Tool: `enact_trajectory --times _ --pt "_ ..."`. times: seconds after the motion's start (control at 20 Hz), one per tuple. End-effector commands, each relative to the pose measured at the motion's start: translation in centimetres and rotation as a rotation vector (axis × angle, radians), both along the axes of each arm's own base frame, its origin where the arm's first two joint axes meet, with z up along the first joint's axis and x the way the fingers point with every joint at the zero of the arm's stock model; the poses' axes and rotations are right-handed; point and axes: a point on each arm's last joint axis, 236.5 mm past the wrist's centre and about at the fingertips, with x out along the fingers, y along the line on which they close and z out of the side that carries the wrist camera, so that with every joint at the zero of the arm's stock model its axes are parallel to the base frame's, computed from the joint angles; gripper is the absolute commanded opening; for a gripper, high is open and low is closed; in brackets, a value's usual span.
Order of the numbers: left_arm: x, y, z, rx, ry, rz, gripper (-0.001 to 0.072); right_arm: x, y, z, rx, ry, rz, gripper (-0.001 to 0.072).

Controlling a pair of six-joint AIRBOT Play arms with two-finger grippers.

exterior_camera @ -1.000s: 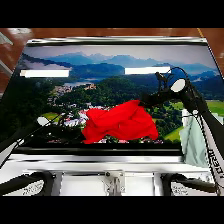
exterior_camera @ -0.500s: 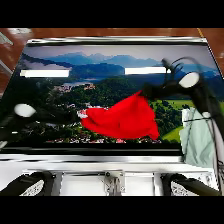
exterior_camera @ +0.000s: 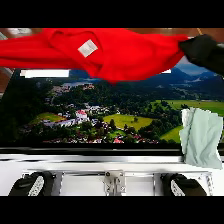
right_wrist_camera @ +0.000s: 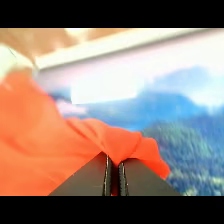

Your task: Fold the shirts.

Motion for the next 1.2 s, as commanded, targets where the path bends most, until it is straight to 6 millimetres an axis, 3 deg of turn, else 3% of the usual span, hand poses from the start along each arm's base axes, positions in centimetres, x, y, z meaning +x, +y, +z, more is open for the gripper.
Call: enact_trajectory --times 0.0,0.1,0.2,0.4,0.5,0.6,0.75,0.9,1.0,1.15 --pt "-2.0 0.2 2.0 0.017 -0.03 0.019 0.0036 -4.9 0.0 3.5 0.002 -0.079 0.004 0.0057" --pt "-2.4 -0.4 0.3 0.054 0.037 -0.015 0.0036 -7.1 0.4 2.0 -0.052 -0.015 0.039 0.0057" --pt "-2.8 -0.8 -1.2 0.087 0.09 -0.045 0.0036 -8.7 -0.1 -1.4 -0.151 0.112 0.056 0.0058" --pt "-3.1 -1.2 -4.4 0.097 0.198 -0.081 0.0036 -10.8 -4.6 -9.3 -0.38 0.441 -0.003 0.0058" --pt "-3.1 -1.4 -7.6 0.086 0.294 -0.106 0.0036 -12.3 -5.1 -12.1 -0.419 0.596 0.028 0.0058" --pt "-3.1 -1.6 -11.7 0.063 0.408 -0.134 0.0036 -13.1 -4.3 -14.2 -0.404 0.716 0.09 0.0058" --pt "-2.4 -1.9 -17.3 0.03 0.516 -0.155 0.0036 -12.7 -1.9 -18.0 -0.314 0.818 0.183 0.0057" --pt "-0.7 -1.6 -20.4 -0.011 0.527 -0.124 0.0036 -10.2 -0.3 -22.6 -0.201 0.836 0.174 0.0057" --pt "0.0 -1.5 -20.2 -0.018 0.504 -0.113 0.0037 -9.2 1.4 -23.9 -0.102 0.836 0.197 0.0058" --pt "1.1 -0.9 -18.6 -0.004 0.429 -0.087 0.0037 -7.8 2.7 -22.8 -0.027 0.78 0.208 0.0057"
